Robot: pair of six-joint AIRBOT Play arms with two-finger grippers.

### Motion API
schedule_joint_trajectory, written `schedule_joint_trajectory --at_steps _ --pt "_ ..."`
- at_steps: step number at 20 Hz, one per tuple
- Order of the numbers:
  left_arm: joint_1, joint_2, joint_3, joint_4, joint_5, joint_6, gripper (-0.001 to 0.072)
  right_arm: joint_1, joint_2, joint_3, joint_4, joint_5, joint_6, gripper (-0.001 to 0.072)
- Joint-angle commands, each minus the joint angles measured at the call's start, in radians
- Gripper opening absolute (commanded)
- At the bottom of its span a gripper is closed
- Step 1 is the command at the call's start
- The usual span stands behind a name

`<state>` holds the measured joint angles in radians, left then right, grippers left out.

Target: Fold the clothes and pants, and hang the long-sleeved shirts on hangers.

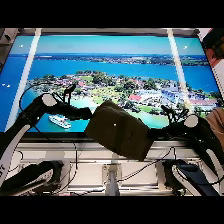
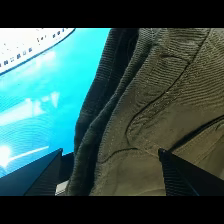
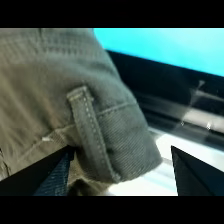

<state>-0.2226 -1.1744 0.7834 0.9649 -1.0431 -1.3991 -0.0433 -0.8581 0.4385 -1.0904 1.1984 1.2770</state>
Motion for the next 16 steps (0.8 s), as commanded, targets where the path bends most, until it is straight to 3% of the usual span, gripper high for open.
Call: schedule_joint_trajectory --at_steps 1,6,10,11,13,15,16 --pt "0.000 0.000 0.000 0.000 0.000 0.000 0.0707 -0.001 -0.008 -0.011 0.047 -0.078 0.029 0.0660" --pt "0.000 0.000 0.000 -0.006 0.000 0.000 0.0706 0.000 -0.172 -0.011 0.157 -0.087 0.011 0.0657" --pt "-0.001 0.000 0.000 -0.008 0.000 0.000 0.0706 0.000 -0.312 -0.011 0.522 -0.067 -0.209 0.0646" --pt "0.000 0.000 0.000 -0.008 0.000 0.000 0.0693 0.000 -0.337 -0.011 0.579 -0.068 -0.239 0.0647" --pt "0.000 0.000 0.000 -0.008 0.000 0.000 0.0598 0.000 -0.378 -0.011 0.625 -0.095 -0.250 0.0648" --pt "0.000 0.000 0.000 -0.008 0.001 0.000 0.0589 0.001 -0.401 -0.011 0.652 -0.102 -0.251 0.0651" --pt "-0.001 -0.001 0.000 -0.008 0.003 0.000 0.0589 0.010 -0.403 -0.011 0.666 -0.102 -0.253 0.0698"
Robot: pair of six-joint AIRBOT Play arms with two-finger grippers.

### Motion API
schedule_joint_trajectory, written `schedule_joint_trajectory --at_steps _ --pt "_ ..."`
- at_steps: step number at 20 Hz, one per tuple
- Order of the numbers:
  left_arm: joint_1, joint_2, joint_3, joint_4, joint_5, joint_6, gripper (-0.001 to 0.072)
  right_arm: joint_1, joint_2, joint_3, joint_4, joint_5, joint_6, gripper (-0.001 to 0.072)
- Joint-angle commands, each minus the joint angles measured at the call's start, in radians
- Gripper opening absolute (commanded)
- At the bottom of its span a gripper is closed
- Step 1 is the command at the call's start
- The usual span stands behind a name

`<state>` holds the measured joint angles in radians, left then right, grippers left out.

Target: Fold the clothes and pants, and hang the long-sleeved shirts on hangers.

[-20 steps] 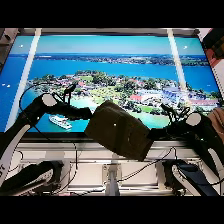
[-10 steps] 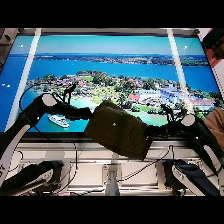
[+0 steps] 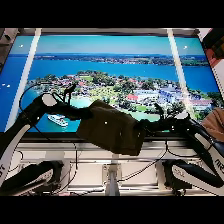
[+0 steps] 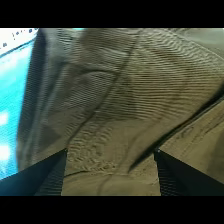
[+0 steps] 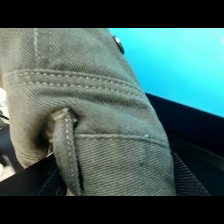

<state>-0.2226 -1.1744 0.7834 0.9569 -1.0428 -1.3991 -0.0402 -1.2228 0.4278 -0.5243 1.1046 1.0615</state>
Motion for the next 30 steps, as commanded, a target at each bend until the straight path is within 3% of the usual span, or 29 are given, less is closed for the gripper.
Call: schedule_joint_trajectory --at_steps 1,6,14,17,20,21,22,24,25,30 --pt "-0.001 -0.002 0.000 0.000 0.008 0.000 0.0589 0.026 -0.039 -0.001 0.113 -0.008 -0.053 0.0697" --pt "-0.001 -0.014 0.000 0.000 0.008 0.000 0.0589 0.162 -0.038 0.002 0.187 -0.015 -0.139 0.0697" --pt "-0.001 -0.022 0.000 0.000 0.008 0.000 0.0589 0.401 -0.045 0.074 0.274 -0.272 -0.067 0.0681" --pt "-0.001 -0.026 0.000 0.000 0.008 0.000 0.0589 0.478 -0.089 0.123 0.283 -0.291 -0.041 0.0573" --pt "-0.001 -0.026 0.000 0.000 0.008 0.000 0.0589 0.534 -0.154 0.187 0.286 -0.303 -0.039 0.0547" --pt "-0.001 -0.026 0.000 0.000 0.008 0.000 0.0589 0.548 -0.175 0.209 0.286 -0.314 -0.031 0.0446" --pt "-0.001 -0.026 0.000 0.000 0.008 0.000 0.0589 0.557 -0.192 0.231 0.287 -0.323 -0.029 0.0280" --pt "-0.001 -0.026 0.000 0.000 0.007 0.000 0.0589 0.563 -0.205 0.265 0.287 -0.349 -0.031 0.0080" --pt "-0.001 -0.026 0.000 0.000 0.008 0.000 0.0589 0.562 -0.203 0.281 0.283 -0.369 -0.032 0.0044" --pt "0.001 -0.008 0.020 -0.026 0.016 0.000 0.0589 0.456 -0.192 0.383 0.182 -0.388 -0.032 0.0043"
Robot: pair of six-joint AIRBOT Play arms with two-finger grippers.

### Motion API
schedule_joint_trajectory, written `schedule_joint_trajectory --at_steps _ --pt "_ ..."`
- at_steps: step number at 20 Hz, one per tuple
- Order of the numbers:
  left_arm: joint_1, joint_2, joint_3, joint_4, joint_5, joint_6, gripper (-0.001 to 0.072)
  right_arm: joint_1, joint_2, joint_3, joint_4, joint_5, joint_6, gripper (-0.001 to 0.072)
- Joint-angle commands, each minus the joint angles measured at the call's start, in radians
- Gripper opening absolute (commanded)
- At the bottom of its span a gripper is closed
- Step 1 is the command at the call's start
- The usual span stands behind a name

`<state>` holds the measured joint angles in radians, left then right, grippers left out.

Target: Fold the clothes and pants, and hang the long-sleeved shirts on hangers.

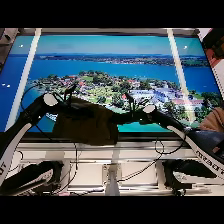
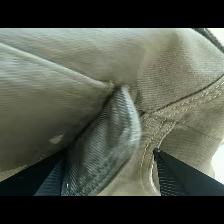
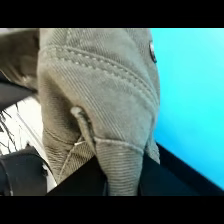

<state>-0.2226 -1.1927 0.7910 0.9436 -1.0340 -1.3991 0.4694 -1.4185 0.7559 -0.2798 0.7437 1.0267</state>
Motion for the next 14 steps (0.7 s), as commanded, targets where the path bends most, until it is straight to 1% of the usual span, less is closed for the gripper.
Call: schedule_joint_trajectory --at_steps 1,3,7,11,14 --pt "0.001 0.021 0.024 -0.013 0.020 0.000 0.0589 -0.093 0.015 0.072 -0.091 -0.024 0.009 0.0043" --pt "0.001 0.050 0.048 -0.012 0.044 0.000 0.0589 -0.198 0.045 0.105 -0.125 -0.001 0.025 0.0043" --pt "0.001 0.149 0.085 -0.013 0.135 0.001 0.0589 -0.485 0.124 0.175 -0.155 0.090 0.043 0.0043" --pt "0.001 0.281 0.085 -0.007 0.222 0.001 0.0589 -0.843 0.232 0.262 -0.195 0.158 0.187 0.0043" --pt "0.001 0.396 0.085 0.052 0.328 0.001 0.0589 -1.110 0.315 0.351 -0.299 0.201 0.251 0.0043"
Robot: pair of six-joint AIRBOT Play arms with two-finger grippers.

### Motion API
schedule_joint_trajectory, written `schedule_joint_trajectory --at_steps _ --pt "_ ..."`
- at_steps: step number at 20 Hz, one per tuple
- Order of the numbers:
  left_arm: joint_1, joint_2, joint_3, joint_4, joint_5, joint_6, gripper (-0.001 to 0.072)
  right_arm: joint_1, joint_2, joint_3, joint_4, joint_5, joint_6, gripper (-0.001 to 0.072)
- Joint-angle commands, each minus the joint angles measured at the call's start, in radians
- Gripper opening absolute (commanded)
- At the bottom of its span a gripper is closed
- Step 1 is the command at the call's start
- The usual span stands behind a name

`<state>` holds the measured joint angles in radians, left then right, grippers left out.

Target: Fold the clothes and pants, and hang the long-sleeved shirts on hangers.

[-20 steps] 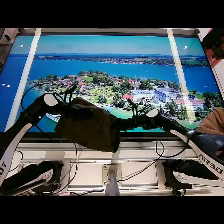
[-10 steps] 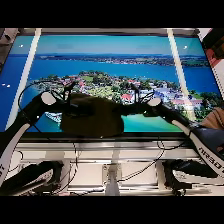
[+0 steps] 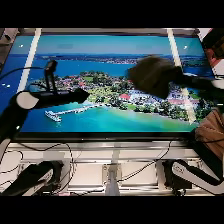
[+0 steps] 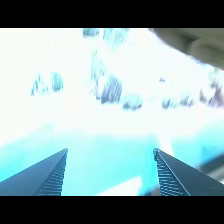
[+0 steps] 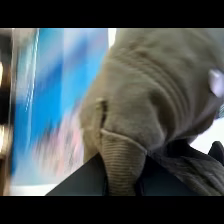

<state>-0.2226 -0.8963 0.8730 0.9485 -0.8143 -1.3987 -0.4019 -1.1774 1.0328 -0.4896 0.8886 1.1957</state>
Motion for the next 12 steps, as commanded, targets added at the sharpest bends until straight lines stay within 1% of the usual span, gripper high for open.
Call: schedule_joint_trajectory --at_steps 1,2,3,4,5,6,7,9,12 --pt "0.001 0.133 0.003 0.073 0.140 0.000 0.0589 -0.321 0.100 0.102 -0.145 0.076 0.109 0.0043" --pt "0.001 0.167 0.003 0.096 0.168 0.000 0.0589 -0.406 0.124 0.128 -0.233 0.107 0.157 0.0043" --pt "0.001 0.193 0.003 0.120 0.187 0.000 0.0589 -0.483 0.143 0.145 -0.337 0.147 0.253 0.0043" --pt "0.001 0.217 0.003 0.136 0.200 0.000 0.0589 -0.565 0.161 0.156 -0.445 0.207 0.391 0.0043" --pt "0.001 0.237 0.003 0.158 0.204 0.000 0.0589 -0.636 0.175 0.159 -0.524 0.274 0.490 0.0043" --pt "0.001 0.253 0.003 0.177 0.204 0.000 0.0589 -0.707 0.188 0.159 -0.595 0.345 0.549 0.0043" --pt "0.001 0.265 0.003 0.191 0.204 0.000 0.0589 -0.764 0.197 0.159 -0.665 0.408 0.575 0.0043" --pt "0.001 0.275 0.003 0.211 0.205 0.000 0.0589 -0.845 0.215 0.159 -0.811 0.475 0.576 0.0042" --pt "0.001 0.274 0.002 0.215 0.204 0.000 0.0589 -0.940 0.264 0.159 -1.078 0.471 0.589 0.0042"
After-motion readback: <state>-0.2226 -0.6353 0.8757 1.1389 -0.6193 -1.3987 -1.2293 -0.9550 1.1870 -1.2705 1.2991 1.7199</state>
